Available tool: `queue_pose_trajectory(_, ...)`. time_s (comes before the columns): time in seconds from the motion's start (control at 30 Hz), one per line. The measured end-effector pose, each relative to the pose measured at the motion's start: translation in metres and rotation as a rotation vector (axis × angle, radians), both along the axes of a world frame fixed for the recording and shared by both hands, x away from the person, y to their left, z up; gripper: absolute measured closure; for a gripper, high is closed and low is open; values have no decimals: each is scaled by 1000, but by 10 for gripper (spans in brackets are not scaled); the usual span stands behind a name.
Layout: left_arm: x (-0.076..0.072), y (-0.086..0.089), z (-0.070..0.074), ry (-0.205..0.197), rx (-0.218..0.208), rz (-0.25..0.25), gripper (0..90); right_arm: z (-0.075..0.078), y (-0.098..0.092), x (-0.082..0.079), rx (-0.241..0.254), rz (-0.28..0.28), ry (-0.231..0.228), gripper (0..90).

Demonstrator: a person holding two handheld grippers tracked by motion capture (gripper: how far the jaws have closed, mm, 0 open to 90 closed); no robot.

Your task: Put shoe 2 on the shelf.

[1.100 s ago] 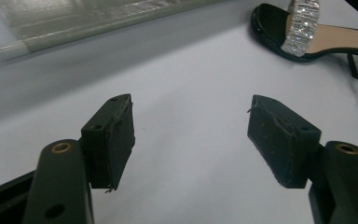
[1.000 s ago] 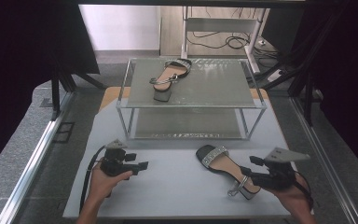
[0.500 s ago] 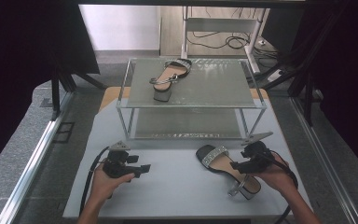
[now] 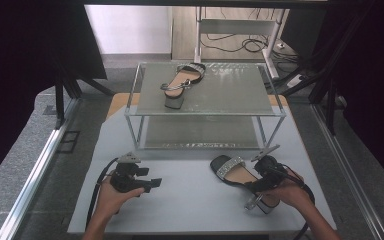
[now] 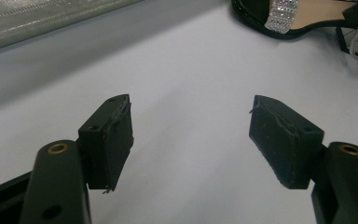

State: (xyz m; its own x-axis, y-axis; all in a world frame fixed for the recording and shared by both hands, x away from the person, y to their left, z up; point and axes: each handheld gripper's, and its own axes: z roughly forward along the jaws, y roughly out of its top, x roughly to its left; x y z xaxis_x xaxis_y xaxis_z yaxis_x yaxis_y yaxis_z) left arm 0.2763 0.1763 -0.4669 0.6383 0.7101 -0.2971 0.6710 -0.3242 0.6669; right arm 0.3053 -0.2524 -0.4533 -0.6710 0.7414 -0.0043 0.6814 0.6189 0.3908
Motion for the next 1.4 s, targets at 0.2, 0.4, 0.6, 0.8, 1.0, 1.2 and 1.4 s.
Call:
queue_pose_trajectory(0.2, 0, -1, 0, 2, 3, -2, 301, -7, 8, 0, -78, 9, 49, 272)
queue_pose_trajectory(0.4, 0, -4, -2, 10, 7, -8, 301, -22, 16, 3, -137, -8, 108, 312)
queue_pose_trajectory(0.6, 0, -4, -3, 9, 10, -8, 302, -24, 18, 10, -137, -24, 166, 412)
queue_pose_trajectory(0.8, 0, 7, 2, -1, -7, 18, 302, -22, 11, 16, -74, -52, 209, 418)
queue_pose_trajectory(1.0, 1, 18, 5, -3, -33, 42, 303, -9, 2, 20, 13, -64, 218, 418)
queue_pose_trajectory(1.2, 0, 17, 5, -2, -33, 38, 303, 5, -5, 15, 124, -67, 212, 419)
queue_pose_trajectory(1.4, 0, 18, 6, -8, -27, 46, 303, 21, -8, 6, 198, -46, 199, 419)
